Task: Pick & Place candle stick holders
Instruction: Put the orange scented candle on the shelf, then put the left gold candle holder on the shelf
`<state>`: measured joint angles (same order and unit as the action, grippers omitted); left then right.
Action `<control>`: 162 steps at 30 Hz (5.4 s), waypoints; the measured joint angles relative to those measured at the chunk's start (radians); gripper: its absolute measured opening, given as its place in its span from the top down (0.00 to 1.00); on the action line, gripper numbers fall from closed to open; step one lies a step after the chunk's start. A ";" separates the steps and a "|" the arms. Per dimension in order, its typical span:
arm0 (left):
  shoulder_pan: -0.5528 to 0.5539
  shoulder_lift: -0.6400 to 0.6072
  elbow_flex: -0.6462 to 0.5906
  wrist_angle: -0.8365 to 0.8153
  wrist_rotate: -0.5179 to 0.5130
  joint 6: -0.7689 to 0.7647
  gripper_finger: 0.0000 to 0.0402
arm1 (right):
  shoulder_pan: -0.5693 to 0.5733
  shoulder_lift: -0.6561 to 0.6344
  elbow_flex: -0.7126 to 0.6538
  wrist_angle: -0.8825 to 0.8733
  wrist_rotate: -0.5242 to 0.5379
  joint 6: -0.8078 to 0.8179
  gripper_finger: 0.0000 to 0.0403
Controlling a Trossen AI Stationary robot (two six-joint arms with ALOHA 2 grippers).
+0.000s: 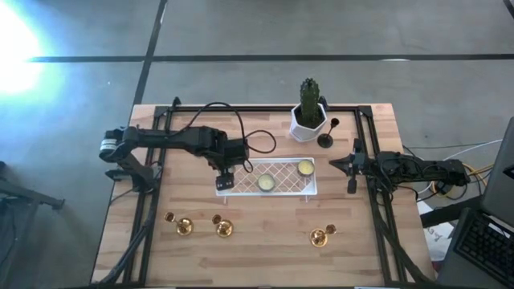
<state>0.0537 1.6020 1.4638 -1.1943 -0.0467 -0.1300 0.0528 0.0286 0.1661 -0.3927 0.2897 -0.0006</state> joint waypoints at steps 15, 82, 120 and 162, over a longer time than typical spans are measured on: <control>0.016 0.000 0.000 0.013 -0.021 0.023 0.25 | 0.000 0.000 0.000 0.000 0.000 0.000 0.98; -0.097 -0.433 0.097 -0.175 -0.154 -0.369 0.03 | 0.000 0.000 0.000 0.000 0.000 0.000 0.98; -0.890 -0.652 -0.275 0.008 -0.707 -0.852 0.03 | 0.000 0.000 0.000 0.000 0.000 0.000 0.98; -1.439 -0.372 -0.229 -0.151 -0.901 -1.563 0.04 | 0.000 0.000 0.000 0.000 0.000 0.000 0.98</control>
<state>-1.3857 1.2295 1.2351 -1.3454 -0.9474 -1.6932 0.0525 0.0286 0.1661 -0.3927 0.2896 -0.0010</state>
